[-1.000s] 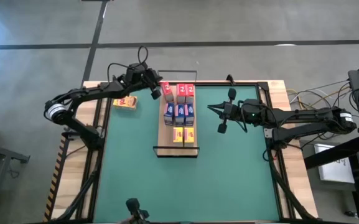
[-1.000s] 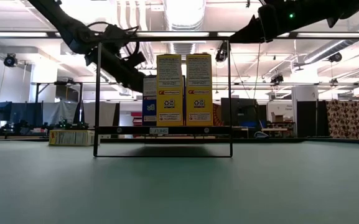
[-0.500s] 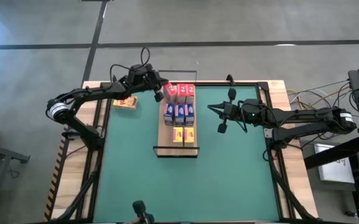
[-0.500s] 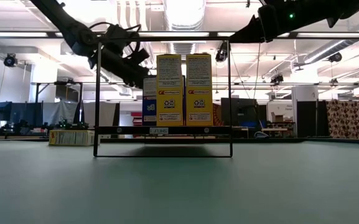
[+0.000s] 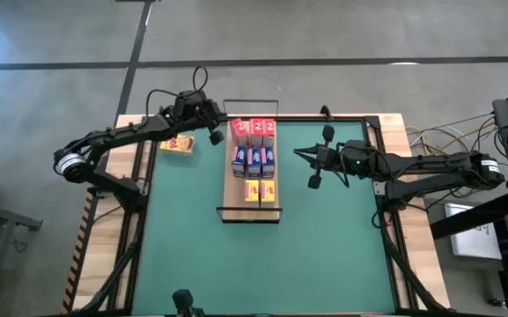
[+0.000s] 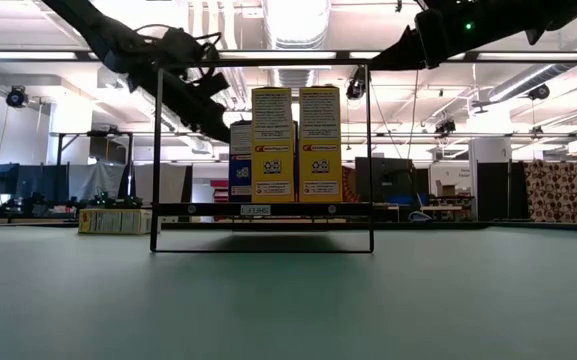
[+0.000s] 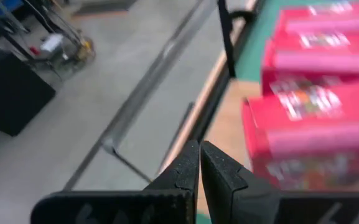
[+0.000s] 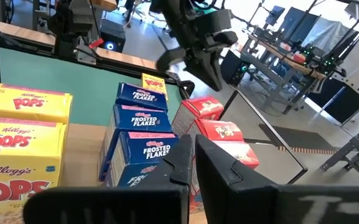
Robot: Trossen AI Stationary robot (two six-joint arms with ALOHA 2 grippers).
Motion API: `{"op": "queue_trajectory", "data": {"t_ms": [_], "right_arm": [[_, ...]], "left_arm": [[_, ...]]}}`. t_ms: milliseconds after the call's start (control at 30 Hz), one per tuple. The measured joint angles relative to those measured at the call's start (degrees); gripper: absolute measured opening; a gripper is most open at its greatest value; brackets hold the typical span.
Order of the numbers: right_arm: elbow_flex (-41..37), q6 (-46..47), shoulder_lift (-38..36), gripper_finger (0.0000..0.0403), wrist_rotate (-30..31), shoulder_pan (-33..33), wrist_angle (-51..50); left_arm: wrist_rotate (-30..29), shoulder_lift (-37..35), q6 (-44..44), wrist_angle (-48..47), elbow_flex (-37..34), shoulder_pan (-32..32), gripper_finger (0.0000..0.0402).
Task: Stack cereal on shelf
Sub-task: Put the red cereal box on the shelf aligned with the other red cereal box
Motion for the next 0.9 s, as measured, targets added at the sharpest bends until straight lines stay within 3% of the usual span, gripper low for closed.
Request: {"op": "queue_trajectory", "data": {"t_ms": [333, 900], "right_arm": [[0.0, 0.0, 0.0, 0.0009, 0.0, 0.0, -0.02], [0.0, 1.56, 0.0, 0.0009, -0.19, 0.0, -0.01]], "left_arm": [[1.2, -3.35, 3.35, -12.21, 0.0, -0.01, 0.0], [6.65, 0.57, 7.43, -8.47, -2.47, -0.02, 0.0]]}}
